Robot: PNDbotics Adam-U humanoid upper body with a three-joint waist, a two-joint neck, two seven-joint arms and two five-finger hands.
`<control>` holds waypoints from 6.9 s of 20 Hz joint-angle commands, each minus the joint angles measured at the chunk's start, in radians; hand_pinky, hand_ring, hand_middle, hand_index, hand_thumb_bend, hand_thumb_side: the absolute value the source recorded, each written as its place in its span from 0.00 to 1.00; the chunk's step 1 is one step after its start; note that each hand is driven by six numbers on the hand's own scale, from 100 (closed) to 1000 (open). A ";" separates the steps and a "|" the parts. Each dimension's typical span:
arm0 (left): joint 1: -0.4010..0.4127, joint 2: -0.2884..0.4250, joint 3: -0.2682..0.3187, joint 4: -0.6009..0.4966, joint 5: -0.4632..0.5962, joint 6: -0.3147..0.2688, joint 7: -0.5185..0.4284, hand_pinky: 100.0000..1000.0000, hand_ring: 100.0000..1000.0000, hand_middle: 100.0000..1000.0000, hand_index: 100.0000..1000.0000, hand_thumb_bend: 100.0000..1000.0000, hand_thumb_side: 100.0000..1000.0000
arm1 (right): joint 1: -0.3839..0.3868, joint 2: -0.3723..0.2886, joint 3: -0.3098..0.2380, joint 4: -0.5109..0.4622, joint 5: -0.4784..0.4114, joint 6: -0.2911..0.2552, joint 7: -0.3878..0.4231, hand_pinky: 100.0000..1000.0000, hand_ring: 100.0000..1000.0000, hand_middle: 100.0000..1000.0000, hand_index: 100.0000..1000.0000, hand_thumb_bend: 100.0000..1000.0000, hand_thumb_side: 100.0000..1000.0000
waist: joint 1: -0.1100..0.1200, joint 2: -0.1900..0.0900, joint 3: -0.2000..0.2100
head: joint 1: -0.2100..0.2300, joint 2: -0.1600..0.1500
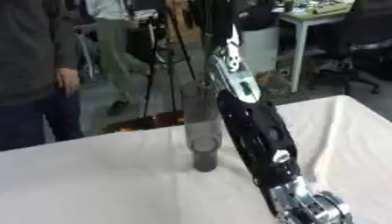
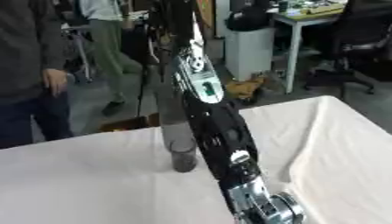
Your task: Arrange flowers into the vase.
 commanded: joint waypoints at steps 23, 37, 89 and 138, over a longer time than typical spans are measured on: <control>-0.010 0.012 0.003 -0.013 0.000 -0.003 -0.004 0.50 0.72 0.61 0.61 0.28 1.00 | -0.061 -0.075 -0.008 0.021 0.093 -0.062 -0.042 0.00 0.00 0.00 0.00 0.00 1.00 | -0.006 -0.003 0.012 | -0.010 -0.026; -0.009 0.015 0.001 -0.013 0.000 -0.002 -0.008 0.50 0.71 0.61 0.61 0.28 1.00 | -0.067 -0.078 -0.011 0.033 0.113 -0.076 -0.073 0.00 0.00 0.00 0.00 0.00 1.00 | -0.005 0.002 0.039 | -0.018 -0.036; -0.003 0.010 0.000 -0.013 0.001 -0.004 -0.011 0.51 0.71 0.61 0.61 0.27 1.00 | -0.048 -0.083 -0.039 0.109 0.240 -0.032 -0.015 0.00 0.00 0.00 0.00 0.53 1.00 | -0.014 0.016 0.028 | -0.044 -0.061; 0.008 0.012 0.011 -0.007 -0.006 -0.006 -0.005 0.52 0.71 0.61 0.61 0.27 1.00 | -0.027 -0.115 -0.079 0.290 0.425 0.004 0.017 0.00 0.05 0.00 0.03 0.54 1.00 | -0.043 0.003 -0.027 | -0.053 -0.069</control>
